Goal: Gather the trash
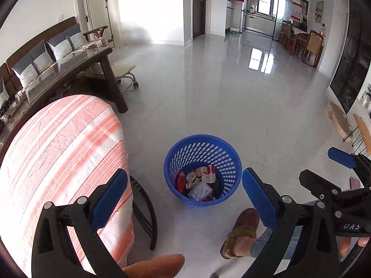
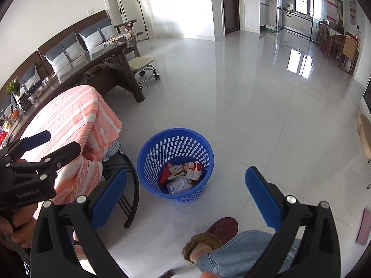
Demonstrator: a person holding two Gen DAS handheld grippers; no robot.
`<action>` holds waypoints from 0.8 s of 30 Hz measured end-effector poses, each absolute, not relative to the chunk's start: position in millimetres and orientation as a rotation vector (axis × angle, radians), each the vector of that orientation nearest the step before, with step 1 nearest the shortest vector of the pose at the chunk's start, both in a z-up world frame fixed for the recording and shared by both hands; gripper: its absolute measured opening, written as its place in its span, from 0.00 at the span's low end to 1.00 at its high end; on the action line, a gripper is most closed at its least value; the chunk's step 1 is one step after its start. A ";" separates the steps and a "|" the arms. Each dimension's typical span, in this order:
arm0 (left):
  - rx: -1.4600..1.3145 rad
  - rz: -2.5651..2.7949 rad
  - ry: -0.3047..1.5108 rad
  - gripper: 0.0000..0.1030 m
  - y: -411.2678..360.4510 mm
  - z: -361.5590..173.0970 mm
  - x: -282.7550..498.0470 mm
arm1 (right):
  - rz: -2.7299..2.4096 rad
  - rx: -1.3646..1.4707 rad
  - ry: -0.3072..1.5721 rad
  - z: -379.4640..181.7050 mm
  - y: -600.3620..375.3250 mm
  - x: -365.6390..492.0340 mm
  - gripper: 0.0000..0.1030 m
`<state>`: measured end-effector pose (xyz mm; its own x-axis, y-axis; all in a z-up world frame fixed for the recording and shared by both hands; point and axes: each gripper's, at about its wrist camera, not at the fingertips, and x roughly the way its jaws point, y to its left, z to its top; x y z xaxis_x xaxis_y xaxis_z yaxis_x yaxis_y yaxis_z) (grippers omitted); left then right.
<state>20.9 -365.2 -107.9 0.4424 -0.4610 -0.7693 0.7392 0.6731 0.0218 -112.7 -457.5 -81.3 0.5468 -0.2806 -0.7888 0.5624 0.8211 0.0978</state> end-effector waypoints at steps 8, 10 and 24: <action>0.383 -0.774 0.837 0.95 -365.3 -114.2 22.2 | -0.516 0.354 0.898 -86.2 -448.1 -105.2 0.96; 0.383 -0.774 0.842 0.95 -365.8 -114.8 22.8 | -0.516 0.362 0.903 -87.9 -449.0 -105.7 0.96; 0.385 -0.764 0.861 0.95 -367.6 -118.2 24.6 | -0.509 0.354 0.924 -89.0 -440.9 -103.4 0.96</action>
